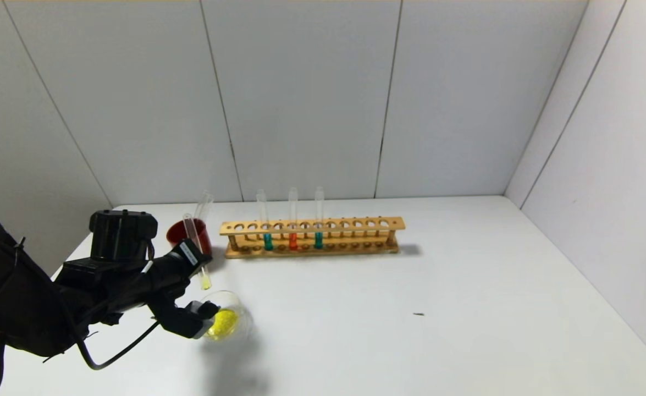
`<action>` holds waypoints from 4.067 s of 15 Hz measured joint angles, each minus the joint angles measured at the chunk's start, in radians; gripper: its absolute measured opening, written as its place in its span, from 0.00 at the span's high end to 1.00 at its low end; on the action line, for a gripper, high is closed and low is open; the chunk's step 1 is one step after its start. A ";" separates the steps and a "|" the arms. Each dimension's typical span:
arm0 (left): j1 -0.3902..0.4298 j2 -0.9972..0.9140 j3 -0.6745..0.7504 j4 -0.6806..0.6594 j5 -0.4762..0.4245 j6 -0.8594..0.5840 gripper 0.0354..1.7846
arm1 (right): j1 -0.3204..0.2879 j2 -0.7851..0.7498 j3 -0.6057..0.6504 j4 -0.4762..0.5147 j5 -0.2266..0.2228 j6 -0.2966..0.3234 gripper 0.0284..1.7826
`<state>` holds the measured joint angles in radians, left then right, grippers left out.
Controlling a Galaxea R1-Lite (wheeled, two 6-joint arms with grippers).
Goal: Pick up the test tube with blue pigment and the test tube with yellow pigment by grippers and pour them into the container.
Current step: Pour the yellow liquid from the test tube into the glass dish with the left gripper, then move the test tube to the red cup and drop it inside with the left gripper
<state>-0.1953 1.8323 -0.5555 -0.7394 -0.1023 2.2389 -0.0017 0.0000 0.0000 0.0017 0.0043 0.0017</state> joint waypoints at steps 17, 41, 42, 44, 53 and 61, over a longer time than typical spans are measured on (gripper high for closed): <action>-0.035 -0.062 0.120 -0.217 0.131 0.094 0.84 | 0.000 0.000 0.000 0.000 0.000 0.000 0.02; 0.118 -0.121 -0.423 0.183 0.065 -1.992 0.84 | 0.000 0.000 0.000 0.000 0.000 0.000 0.02; 0.141 -0.110 -0.423 0.182 0.023 -2.011 0.84 | 0.000 0.000 0.000 0.000 0.000 0.000 0.02; 0.160 -0.084 -0.419 0.180 -0.016 -2.037 0.84 | 0.000 0.000 0.000 0.000 0.000 0.000 0.02; 0.167 0.126 -0.403 -0.017 -0.021 -2.051 0.84 | 0.000 0.000 0.000 0.000 0.000 0.000 0.02; 0.182 0.196 -0.400 -0.021 -0.020 -2.048 0.76 | 0.000 0.000 0.000 0.000 0.000 0.000 0.02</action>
<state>-0.0130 2.0287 -0.9557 -0.7609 -0.1226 0.1909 -0.0017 0.0000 0.0000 0.0017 0.0038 0.0017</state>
